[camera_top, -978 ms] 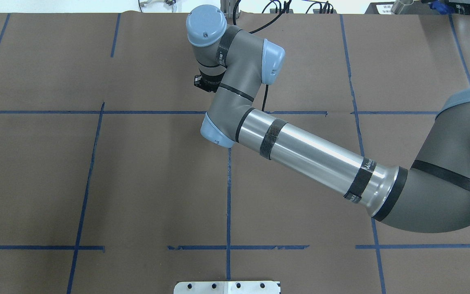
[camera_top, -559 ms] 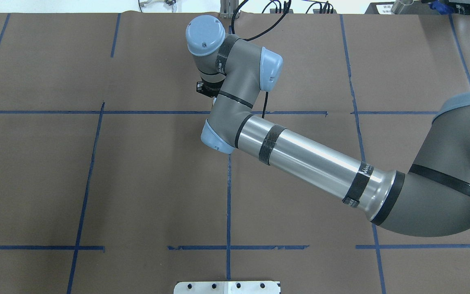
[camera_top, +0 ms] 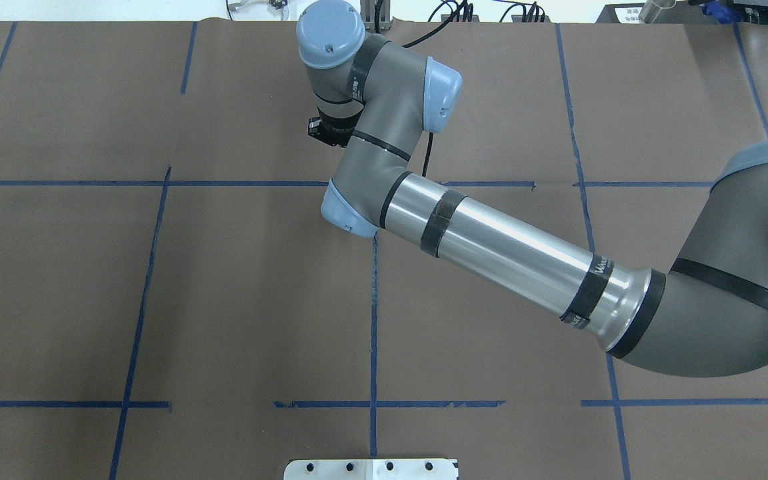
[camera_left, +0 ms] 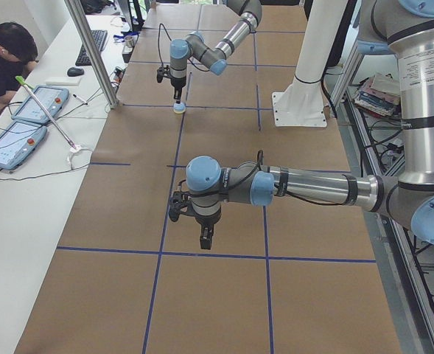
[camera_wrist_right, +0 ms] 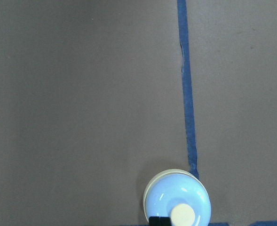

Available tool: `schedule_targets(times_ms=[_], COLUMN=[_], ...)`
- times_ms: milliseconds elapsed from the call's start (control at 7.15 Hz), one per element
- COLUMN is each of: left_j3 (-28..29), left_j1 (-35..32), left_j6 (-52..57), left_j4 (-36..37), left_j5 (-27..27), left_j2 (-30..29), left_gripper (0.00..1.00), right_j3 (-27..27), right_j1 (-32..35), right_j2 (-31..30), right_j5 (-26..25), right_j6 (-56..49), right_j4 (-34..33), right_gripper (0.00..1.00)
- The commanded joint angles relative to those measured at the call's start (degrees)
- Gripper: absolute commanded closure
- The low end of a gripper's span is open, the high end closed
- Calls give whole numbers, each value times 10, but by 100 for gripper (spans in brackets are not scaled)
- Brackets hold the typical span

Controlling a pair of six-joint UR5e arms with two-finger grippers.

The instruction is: Place and press bell with both arms

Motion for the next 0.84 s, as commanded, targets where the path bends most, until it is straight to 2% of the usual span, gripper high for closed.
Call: schedule_targets(times_ms=[0,140,280,559,699], left_j3=[2,7,11,15,17], left_j1=[0,1,1,1,2], left_j6=[0,1,2,1,0], left_j4=[0,0,0,0,0], left_j5=[2,3,3,6,5], left_j2=[0,-1,-1,-1,-1], left_gripper=[0,0,0,0,0], right_j3=[18,18,42,204,285], right_j1=[26,42,73,131,165], right_j2=[-1,-6,-29,-141,-222], right_j5=[42,53,99,122,133], right_j6=[-1,-6,-55,-220,-305], right_j4=[-6,-7,-38,-172,-197], right_gripper=[37,0,0,0,0])
